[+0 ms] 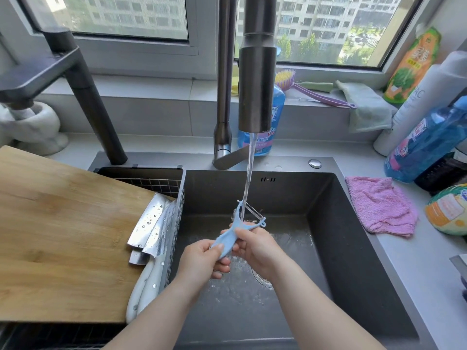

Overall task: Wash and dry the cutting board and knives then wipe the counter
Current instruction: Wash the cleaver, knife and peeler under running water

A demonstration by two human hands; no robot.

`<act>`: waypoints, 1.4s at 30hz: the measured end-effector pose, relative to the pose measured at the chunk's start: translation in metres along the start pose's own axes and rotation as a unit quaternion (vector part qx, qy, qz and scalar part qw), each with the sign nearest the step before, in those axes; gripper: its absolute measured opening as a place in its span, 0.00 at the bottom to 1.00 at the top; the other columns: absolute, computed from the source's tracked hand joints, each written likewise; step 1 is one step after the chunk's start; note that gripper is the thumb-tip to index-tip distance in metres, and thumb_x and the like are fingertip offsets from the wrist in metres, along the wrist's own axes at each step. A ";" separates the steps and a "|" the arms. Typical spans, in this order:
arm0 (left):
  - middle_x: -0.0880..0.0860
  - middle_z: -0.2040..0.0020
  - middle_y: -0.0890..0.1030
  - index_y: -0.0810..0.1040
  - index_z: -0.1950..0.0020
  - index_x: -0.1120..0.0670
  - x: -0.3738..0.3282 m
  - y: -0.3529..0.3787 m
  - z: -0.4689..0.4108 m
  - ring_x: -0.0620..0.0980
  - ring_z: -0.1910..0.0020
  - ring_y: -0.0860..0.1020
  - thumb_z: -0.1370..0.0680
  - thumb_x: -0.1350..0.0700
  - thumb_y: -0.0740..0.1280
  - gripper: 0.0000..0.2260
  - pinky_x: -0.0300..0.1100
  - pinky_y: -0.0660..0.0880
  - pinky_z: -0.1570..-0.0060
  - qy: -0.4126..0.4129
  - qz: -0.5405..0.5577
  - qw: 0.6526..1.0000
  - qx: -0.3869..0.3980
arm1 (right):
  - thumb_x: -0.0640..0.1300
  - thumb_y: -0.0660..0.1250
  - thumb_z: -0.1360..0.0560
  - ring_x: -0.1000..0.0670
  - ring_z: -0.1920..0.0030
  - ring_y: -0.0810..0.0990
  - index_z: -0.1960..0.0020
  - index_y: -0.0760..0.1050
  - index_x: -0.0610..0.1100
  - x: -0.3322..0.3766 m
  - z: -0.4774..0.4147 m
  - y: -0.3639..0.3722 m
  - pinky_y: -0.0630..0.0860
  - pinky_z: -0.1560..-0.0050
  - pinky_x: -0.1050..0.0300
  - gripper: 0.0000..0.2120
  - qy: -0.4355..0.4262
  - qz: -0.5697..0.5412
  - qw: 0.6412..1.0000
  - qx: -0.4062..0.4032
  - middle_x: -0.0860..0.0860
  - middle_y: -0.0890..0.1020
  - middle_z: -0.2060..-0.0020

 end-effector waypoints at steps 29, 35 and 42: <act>0.52 0.67 0.81 0.73 0.56 0.57 -0.002 0.011 0.000 0.40 0.73 0.80 0.22 0.62 0.63 0.03 0.33 0.76 0.70 0.021 -0.004 1.000 0.012 | 0.37 0.57 0.21 0.52 0.67 0.78 0.58 0.73 0.40 -0.010 0.004 -0.006 0.76 0.65 0.63 0.09 0.010 0.045 0.999 -0.026 0.46 0.79 0.65; 0.52 0.66 0.81 0.72 0.58 0.56 -0.007 0.010 0.003 0.39 0.74 0.79 0.22 0.61 0.63 0.05 0.33 0.75 0.71 0.034 -0.010 0.999 0.010 | 0.38 0.59 0.22 0.53 0.72 0.80 0.56 0.75 0.39 -0.005 0.002 -0.018 0.75 0.70 0.62 0.07 -0.008 0.045 0.996 -0.078 0.45 0.81 0.65; 0.53 0.68 0.80 0.73 0.58 0.57 -0.006 0.012 0.005 0.40 0.75 0.79 0.23 0.62 0.63 0.04 0.32 0.75 0.74 0.021 -0.006 0.999 0.026 | 0.42 0.61 0.22 0.56 0.76 0.77 0.59 0.74 0.42 0.002 0.006 -0.045 0.74 0.73 0.65 0.08 -0.037 -0.009 0.980 -0.195 0.47 0.79 0.70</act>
Point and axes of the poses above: each hand's wrist, its own z-axis away from the middle knuckle, its own y-axis out of the palm, x = y × z, the point moved 8 cm from there along -z, towards the middle knuckle
